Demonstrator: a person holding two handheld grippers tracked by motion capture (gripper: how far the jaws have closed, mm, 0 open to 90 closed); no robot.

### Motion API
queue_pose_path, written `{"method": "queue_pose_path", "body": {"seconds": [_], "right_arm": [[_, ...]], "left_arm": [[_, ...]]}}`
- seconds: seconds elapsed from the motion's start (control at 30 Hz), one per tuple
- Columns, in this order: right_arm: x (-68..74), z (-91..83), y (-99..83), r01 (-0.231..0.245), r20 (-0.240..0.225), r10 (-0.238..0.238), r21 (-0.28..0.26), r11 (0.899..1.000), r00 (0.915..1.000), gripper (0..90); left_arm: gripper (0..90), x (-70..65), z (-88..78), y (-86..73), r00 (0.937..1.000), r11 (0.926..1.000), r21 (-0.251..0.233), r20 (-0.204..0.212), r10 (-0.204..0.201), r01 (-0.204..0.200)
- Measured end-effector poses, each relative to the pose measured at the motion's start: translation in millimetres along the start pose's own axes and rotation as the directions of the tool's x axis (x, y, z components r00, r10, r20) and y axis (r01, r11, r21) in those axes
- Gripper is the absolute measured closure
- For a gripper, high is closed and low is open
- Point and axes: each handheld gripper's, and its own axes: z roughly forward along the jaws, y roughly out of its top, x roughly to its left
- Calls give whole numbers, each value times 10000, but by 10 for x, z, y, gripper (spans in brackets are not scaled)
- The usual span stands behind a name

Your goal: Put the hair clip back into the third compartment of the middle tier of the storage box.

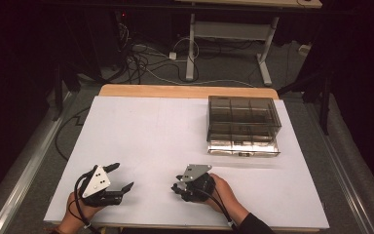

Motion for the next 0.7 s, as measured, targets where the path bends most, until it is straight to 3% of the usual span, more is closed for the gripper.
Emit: {"method": "queue_pose_path", "body": {"seconds": [0.03, 0.27, 0.4, 0.43, 0.47, 0.63, 0.7], "right_arm": [[9, 5, 7, -290, 20, 290, 104, 9995, 9996, 621], [18, 37, 29, -117, -182, 122, 282, 9995, 9998, 736], [9, 43, 33, -14, -241, 20, 235, 9997, 9997, 744], [11, 40, 31, -67, -256, 73, 237, 9997, 9996, 816], [14, 33, 29, -31, -232, 35, 187, 9998, 9997, 828], [13, 24, 25, -24, -171, 26, 108, 9999, 9999, 771], [13, 24, 32, -137, -182, 138, 60, 9999, 9997, 701]], "left_arm": [[206, -1, 3, -4, 10000, 10000, 15, 1, 10, -10], [207, -3, 16, -14, 10000, 10000, 89, 13, -6, 6], [207, -8, 19, -16, 10000, 9999, 106, 25, -22, 21], [206, -8, 19, -16, 10000, 9999, 106, 25, -22, 21], [207, -10, 19, -20, 10000, 9999, 121, 29, 2, -2], [207, -3, 18, -21, 10000, 9999, 135, 27, -33, 32], [206, 2, 14, -14, 9999, 9999, 99, 35, -104, 103]]}}
